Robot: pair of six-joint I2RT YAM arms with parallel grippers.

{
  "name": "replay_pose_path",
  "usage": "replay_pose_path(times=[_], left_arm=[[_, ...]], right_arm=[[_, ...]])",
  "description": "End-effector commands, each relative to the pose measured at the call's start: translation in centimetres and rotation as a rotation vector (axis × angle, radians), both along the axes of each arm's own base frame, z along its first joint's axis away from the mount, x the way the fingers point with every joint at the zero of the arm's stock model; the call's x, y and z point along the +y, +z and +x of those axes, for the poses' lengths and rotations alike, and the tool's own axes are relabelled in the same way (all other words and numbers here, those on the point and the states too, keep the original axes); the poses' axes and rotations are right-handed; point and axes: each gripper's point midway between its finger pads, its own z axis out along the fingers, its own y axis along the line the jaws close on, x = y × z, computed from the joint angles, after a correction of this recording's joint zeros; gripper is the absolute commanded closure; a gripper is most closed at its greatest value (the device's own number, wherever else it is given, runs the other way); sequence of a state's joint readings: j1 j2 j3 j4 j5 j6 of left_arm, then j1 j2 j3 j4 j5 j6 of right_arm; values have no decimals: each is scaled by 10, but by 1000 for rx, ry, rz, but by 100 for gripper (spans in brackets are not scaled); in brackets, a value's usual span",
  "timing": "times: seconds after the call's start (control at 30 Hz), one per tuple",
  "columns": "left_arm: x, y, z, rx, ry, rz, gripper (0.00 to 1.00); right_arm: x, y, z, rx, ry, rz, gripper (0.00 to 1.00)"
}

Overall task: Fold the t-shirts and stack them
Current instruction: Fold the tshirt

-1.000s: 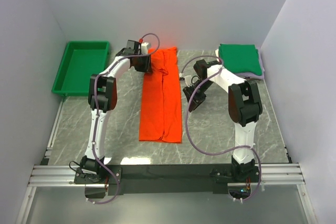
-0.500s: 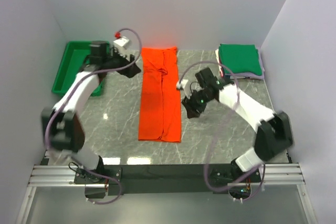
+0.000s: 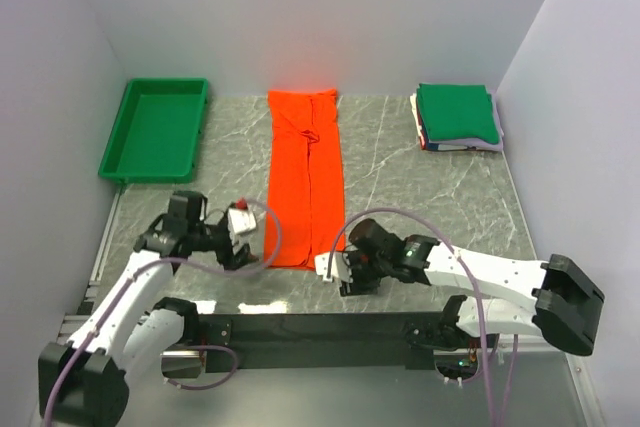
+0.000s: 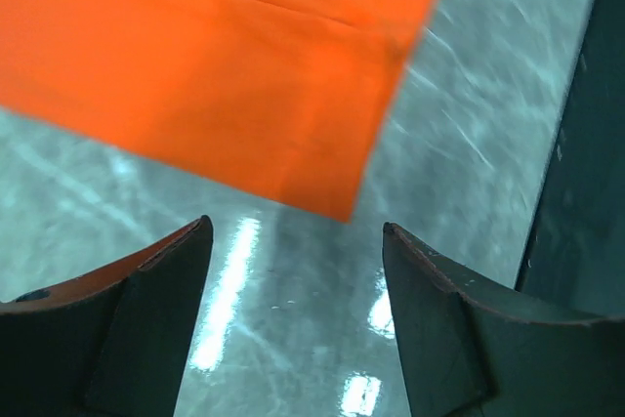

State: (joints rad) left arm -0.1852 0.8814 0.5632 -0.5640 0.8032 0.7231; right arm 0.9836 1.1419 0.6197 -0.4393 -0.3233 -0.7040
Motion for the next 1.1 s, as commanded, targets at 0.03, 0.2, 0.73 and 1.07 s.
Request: replay_pose_path(times=[0.03, 0.2, 0.73, 1.07], left_arm=[[-8, -12, -11, -185, -159, 69, 26], [-7, -36, -17, -217, -226, 120, 27], [-23, -63, -21, -298, -455, 196, 35], [-31, -75, -10, -332, -495, 253, 52]], right_arm=[[31, 3, 21, -154, 3, 90, 42], [30, -16, 30, -191, -14, 40, 43], [35, -43, 34, -83, -24, -144, 73], [39, -35, 37, -88, -62, -116, 100]])
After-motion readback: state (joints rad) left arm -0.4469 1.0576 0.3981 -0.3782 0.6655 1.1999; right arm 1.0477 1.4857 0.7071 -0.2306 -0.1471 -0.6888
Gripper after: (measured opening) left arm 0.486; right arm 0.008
